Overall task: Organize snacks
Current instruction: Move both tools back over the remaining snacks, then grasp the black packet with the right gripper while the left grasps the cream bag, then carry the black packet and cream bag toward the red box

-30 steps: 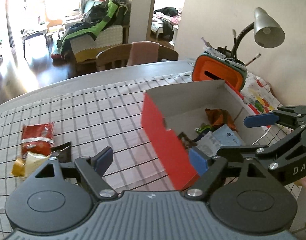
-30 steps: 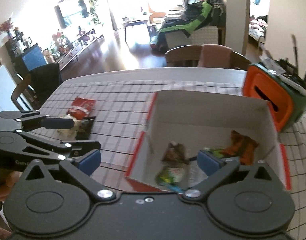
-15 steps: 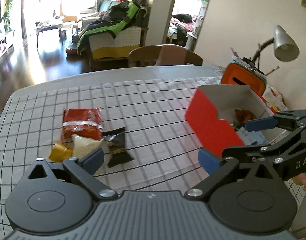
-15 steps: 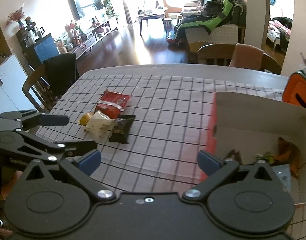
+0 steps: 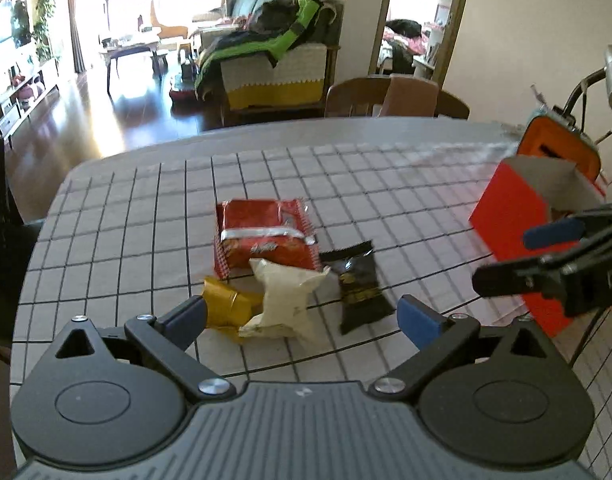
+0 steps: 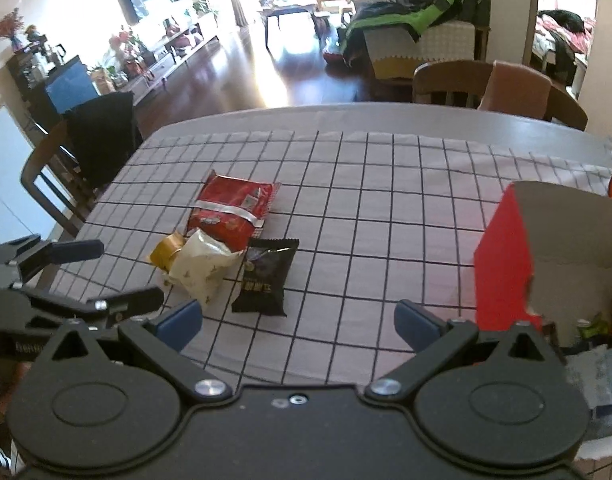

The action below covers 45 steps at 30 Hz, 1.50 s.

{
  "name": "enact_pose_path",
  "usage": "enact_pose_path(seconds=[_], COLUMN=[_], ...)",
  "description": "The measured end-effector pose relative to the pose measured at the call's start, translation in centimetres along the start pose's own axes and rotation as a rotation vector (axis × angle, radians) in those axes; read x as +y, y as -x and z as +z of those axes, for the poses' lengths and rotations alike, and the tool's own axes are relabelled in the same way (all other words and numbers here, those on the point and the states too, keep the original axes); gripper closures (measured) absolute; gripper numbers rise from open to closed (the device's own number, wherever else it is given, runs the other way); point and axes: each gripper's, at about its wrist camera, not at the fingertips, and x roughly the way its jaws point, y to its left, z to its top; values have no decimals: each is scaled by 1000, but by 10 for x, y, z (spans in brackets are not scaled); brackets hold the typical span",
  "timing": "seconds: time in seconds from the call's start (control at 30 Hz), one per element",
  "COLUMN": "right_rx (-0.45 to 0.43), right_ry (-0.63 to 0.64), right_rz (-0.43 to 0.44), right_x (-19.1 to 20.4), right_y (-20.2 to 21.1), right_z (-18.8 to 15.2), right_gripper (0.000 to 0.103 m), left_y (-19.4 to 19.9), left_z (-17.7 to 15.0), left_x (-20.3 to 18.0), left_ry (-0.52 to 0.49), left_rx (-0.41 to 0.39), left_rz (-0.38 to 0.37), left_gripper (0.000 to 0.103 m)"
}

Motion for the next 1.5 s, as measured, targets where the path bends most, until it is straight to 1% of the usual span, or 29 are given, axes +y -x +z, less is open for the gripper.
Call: enact_pose_path(seconds=[0.1,0.2,0.27,0.33,0.57,0.67,0.73,0.8,0.83,0.87,0.9,0.93,0.97,1.0,1.03,1.07,1.23,1.5], right_rx=[25,60,81,104,191,215,234,250,253,255,260,265,269,270,270,270,252,215], right_ry=[-17,-35,-41,-32,-11,0,2,8,12,14,16,20,25,27,27,24,2,-49], right_rz=[-17,-27,-23,-25,-38,-50,-43,-48,-47,-43,-37,-35,-36,-38,-37,-38,-41,-32], right_x=[2,4,7,11,23,25,25,25,25,25,26,27,27,27,27,26,17,2], right_y=[-19,-41,-53,-66,-106,-116,-123,-128,-129,-130,-131,-132,-133,-132,-131,-131,-124,-85], right_z=[6,12,15,18,28,31,32,34,35,36,36,37,37,36,36,36,32,14], right_gripper=[1,2,6,7,20,24,26,35,38,45,52,54,59,64,66,67,69,70], left_y=[-14,-25,-32,-37,-56,-65,-71,-76,-78,-80,-82,-83,-84,-85,-85,-86,-83,-64], left_z=[-2,-4,-4,-4,1,3,5,7,7,7,7,7,7,7,8,8,7,4], left_x=[8,10,10,8,-3,-4,-2,-3,-4,-5,-6,-7,-7,-7,-6,-5,1,0], left_ry=[-2,-15,-22,-37,-102,-111,-104,-103,-108,-114,-121,-124,-125,-124,-121,-114,-73,-24], left_rx=[16,20,19,20,55,87,115,133,138,144,147,152,154,157,160,167,167,169], left_rz=[1,19,24,31,49,40,25,16,21,29,30,25,22,17,14,13,-10,-44], left_gripper=[1,1,1,1,4,11,25,34,38,41,48,53,55,60,67,69,73,74])
